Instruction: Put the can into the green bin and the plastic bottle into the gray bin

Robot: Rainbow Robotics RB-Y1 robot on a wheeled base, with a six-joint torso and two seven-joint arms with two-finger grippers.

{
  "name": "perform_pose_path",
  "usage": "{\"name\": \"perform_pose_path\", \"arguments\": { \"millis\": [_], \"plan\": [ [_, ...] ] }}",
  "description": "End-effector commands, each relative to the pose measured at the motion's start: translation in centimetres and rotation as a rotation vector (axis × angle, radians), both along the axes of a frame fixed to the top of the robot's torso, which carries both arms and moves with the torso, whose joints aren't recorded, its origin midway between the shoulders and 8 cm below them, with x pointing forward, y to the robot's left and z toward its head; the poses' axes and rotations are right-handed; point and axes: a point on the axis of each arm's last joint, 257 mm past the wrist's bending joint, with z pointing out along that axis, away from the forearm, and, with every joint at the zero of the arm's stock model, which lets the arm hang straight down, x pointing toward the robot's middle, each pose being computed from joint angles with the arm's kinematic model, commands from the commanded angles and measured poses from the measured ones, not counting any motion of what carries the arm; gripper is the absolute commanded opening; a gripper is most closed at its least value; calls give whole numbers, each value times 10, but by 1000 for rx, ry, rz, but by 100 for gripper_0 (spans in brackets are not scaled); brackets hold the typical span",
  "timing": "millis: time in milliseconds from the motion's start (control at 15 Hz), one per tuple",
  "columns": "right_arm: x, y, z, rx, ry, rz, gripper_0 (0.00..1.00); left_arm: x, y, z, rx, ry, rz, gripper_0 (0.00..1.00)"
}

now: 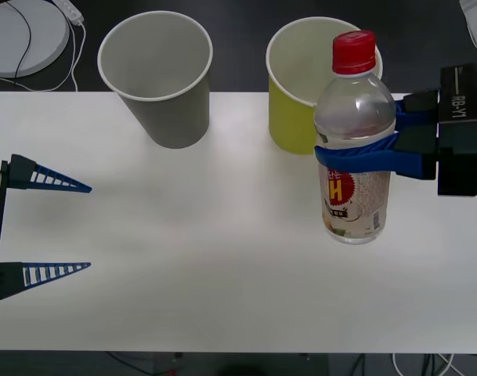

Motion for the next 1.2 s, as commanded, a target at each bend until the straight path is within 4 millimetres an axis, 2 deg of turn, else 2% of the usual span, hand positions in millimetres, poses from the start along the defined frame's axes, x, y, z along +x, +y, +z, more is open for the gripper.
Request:
{"name": "perform_pose_path", "arguments": {
  "millis": [67, 667, 1200],
  "plan": [
    [5, 4, 11, -15, -18, 8, 0, 0, 0, 0, 0, 0, 0, 100],
    [51, 28, 40, -61, -37, 39, 0, 0, 0, 0, 0, 0, 0, 100],
    [106, 52, 50, -106, 10, 18, 0, 0, 0, 0, 0, 0, 0, 100]
  ]
}}
